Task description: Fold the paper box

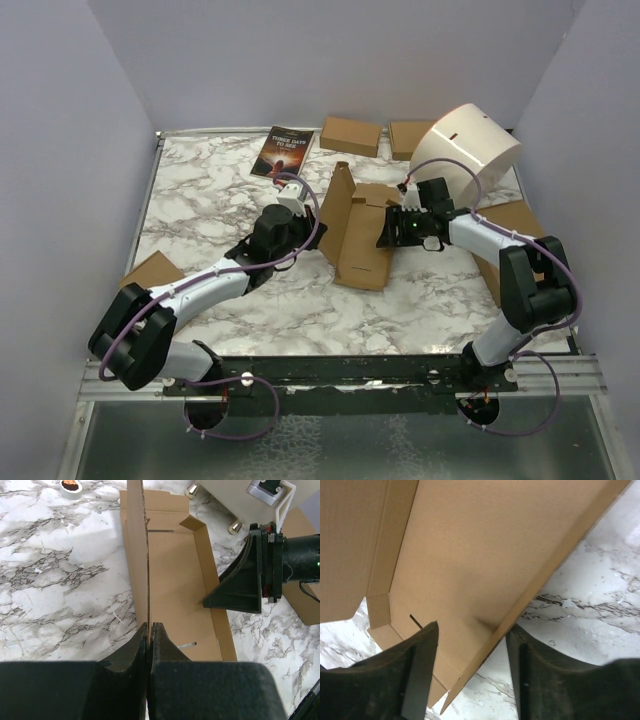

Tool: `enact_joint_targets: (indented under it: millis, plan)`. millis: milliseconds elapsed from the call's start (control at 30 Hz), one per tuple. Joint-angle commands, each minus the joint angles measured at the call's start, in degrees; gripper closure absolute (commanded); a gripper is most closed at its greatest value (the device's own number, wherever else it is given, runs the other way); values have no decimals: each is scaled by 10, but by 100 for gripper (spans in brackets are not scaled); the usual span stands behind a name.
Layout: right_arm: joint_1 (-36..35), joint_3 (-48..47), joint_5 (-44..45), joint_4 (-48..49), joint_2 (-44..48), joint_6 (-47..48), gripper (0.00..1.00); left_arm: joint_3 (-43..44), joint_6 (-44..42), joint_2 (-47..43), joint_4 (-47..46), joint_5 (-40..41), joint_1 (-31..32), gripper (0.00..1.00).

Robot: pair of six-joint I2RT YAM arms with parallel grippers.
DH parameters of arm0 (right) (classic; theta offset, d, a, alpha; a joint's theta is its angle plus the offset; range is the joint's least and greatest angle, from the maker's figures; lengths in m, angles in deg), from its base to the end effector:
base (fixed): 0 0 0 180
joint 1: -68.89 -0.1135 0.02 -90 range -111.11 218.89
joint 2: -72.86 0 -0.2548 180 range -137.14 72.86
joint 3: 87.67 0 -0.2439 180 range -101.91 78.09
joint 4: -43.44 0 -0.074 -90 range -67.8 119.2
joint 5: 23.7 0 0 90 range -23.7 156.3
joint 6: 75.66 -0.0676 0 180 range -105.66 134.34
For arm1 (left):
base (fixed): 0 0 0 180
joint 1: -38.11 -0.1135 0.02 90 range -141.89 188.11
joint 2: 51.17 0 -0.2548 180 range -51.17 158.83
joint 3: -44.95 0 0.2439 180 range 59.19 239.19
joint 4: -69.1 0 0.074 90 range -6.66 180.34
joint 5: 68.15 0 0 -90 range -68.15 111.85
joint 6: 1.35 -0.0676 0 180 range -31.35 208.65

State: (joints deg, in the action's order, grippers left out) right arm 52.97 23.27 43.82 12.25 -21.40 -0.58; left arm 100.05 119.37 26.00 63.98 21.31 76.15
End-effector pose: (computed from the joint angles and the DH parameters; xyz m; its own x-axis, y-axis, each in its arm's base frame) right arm 0.3152 0.1168 0.1501 -0.8915 -0.0069 -0.4529 -0.2354 0.8613 0.4502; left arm 0.2555 -0.2007 0.2290 -0.5158 -0.2450 -0.8209 0.4185 0.7640 -0.4910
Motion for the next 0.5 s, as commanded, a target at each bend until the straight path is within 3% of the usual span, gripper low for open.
enact_joint_targets:
  millis: [0, 300, 467]
  plan:
    - [-15, 10, -56, -1, 24, 83, 37, -1, -21, -20, 33, -28, 11, 100]
    - [9, -2, -99, -70, 60, 213, 10, 13, -103, -44, 88, -54, -3, 100]
    - [49, -5, -129, -115, 95, 291, 7, 16, -110, -57, 101, -77, -24, 100]
